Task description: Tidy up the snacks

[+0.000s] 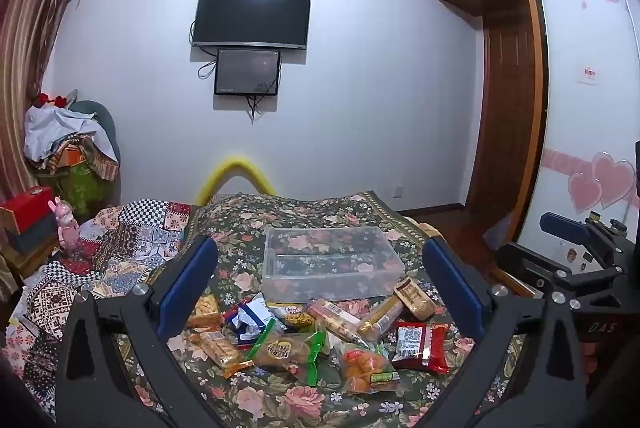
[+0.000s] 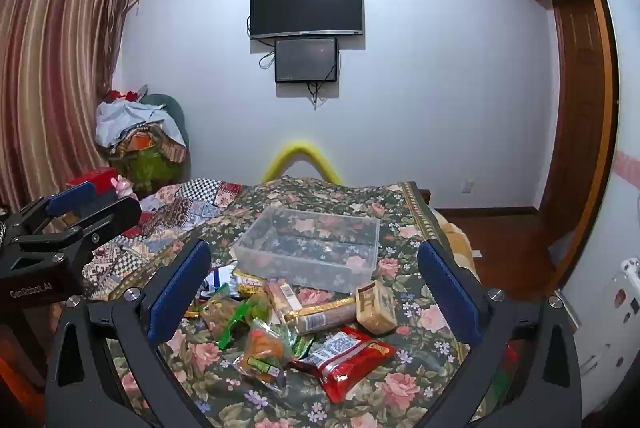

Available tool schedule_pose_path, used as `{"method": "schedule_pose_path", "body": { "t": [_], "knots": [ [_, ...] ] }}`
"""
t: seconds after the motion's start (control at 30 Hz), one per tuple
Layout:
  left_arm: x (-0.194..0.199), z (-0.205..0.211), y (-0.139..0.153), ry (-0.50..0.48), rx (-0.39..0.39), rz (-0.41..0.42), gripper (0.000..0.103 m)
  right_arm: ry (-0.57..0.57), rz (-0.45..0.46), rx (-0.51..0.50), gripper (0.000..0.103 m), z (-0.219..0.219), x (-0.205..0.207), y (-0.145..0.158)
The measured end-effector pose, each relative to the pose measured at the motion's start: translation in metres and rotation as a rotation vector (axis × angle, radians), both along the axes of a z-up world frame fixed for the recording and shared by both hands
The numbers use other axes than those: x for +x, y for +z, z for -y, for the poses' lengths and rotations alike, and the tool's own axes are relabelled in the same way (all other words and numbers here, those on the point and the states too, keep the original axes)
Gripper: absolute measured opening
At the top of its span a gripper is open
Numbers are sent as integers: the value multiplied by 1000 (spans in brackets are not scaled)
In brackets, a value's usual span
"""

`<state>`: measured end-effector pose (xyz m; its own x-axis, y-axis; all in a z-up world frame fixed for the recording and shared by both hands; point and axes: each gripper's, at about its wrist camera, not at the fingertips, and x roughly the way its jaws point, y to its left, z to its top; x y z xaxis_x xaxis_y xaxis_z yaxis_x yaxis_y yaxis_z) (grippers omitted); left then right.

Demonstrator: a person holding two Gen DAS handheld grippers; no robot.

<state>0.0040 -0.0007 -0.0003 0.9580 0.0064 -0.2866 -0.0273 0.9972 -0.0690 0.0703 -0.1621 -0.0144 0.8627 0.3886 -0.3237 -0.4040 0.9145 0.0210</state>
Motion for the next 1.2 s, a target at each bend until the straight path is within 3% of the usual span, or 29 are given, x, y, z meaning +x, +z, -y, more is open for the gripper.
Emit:
{"method": "schedule_pose_path", "body": {
  "t": [0.33, 1.2],
  "knots": [
    [-8, 3, 6, -3, -7, 41, 103, -4, 10, 5, 103, 1, -3, 2],
    [-7, 4, 1, 1, -14, 31, 103, -17, 3, 26, 103, 6, -2, 2]
  ]
}}
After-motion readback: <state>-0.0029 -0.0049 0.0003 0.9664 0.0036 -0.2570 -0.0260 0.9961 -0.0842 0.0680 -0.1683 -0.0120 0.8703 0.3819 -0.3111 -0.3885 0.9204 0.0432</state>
